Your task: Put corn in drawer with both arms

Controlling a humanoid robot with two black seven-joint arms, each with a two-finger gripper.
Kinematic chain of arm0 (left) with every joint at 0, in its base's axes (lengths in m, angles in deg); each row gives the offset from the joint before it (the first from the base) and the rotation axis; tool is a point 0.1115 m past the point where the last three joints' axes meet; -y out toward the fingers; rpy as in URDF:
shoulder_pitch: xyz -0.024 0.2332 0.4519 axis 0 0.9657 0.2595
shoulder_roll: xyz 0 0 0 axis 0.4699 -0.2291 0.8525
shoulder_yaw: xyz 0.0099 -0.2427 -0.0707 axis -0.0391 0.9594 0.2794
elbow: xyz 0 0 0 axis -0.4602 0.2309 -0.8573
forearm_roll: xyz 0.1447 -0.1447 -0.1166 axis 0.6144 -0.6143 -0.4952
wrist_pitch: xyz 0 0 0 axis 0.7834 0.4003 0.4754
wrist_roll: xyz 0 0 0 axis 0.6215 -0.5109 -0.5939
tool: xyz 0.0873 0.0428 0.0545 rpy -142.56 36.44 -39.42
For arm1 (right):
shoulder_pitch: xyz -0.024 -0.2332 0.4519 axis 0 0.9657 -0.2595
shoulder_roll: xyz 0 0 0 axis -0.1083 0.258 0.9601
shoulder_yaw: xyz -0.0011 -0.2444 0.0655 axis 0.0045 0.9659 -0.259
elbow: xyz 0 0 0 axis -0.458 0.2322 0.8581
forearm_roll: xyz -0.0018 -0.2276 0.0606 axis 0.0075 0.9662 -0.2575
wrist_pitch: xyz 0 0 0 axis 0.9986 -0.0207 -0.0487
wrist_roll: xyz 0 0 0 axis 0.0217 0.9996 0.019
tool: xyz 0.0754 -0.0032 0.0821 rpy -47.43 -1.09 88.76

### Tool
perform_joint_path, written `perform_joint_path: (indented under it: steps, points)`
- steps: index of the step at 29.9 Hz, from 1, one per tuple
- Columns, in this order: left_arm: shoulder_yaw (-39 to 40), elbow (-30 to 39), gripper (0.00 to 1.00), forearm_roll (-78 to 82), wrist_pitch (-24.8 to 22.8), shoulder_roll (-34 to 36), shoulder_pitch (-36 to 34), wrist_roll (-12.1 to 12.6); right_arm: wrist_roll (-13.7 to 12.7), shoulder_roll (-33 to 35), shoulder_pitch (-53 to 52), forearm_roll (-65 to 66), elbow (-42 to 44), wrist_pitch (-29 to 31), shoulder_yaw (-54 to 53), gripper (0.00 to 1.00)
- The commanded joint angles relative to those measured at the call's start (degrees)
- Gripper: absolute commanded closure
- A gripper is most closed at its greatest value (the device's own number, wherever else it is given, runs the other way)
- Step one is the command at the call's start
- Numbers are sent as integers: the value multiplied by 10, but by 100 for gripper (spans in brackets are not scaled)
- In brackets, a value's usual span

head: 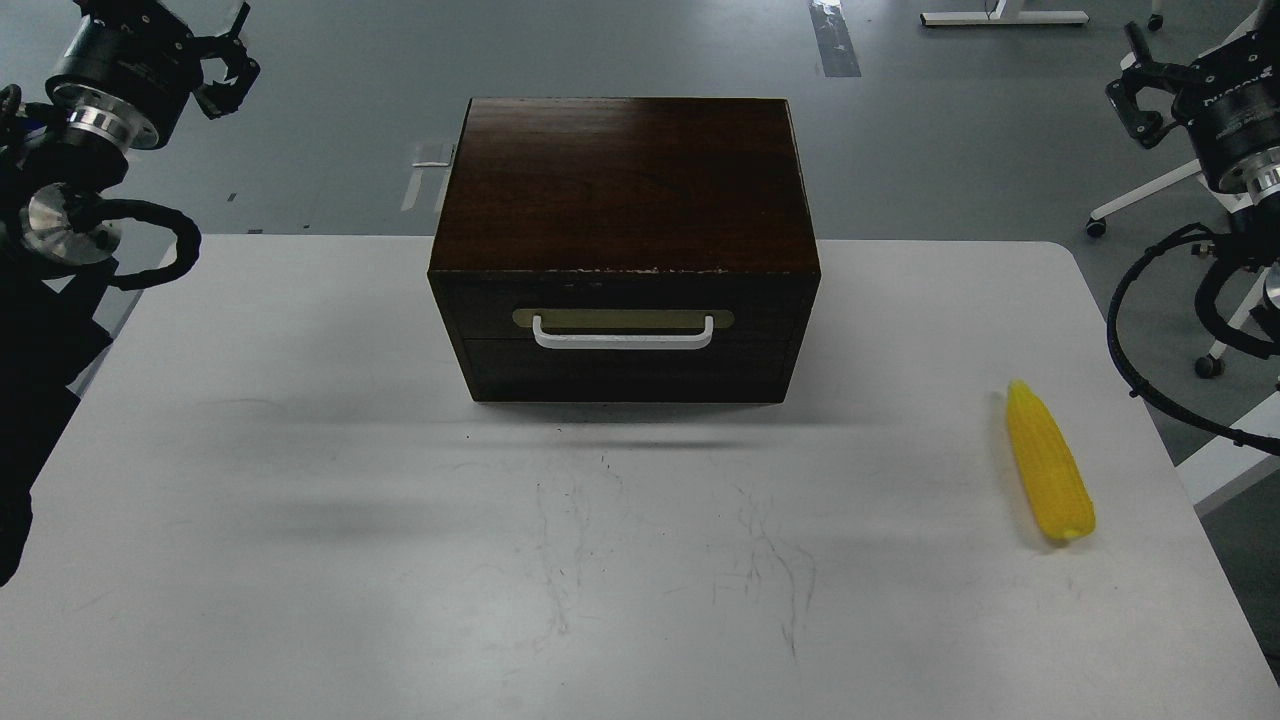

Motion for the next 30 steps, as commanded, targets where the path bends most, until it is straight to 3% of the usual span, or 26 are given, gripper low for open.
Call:
perform_joint_path:
  steps: [1, 10, 15, 21, 24, 26, 30]
  points:
    - [0, 0, 2, 0, 0, -1, 1, -4, -1, 0, -3, 1, 1, 0, 1, 0]
    - [2, -2, 2, -2, 0, 3, -2, 0, -3, 15, -29, 8, -3, 0, 10, 0]
    - [10, -2, 2, -7, 0, 6, -1, -1, -42, 71, -82, 39, -26, 0, 41, 0]
    - [0, -2, 2, 0, 0, 5, 3, 3, -53, 153, -194, 146, -116, 0, 189, 0]
    - [0, -2, 2, 0, 0, 7, 4, 24, -64, 186, -261, 240, -167, 0, 255, 0]
    - [8, -3, 2, -3, 0, 6, 3, 51, -79, 201, -333, 331, -198, 0, 326, 0]
    - [18, -3, 2, -9, 0, 6, 2, 48, -115, 198, -431, 410, -216, 0, 446, 0]
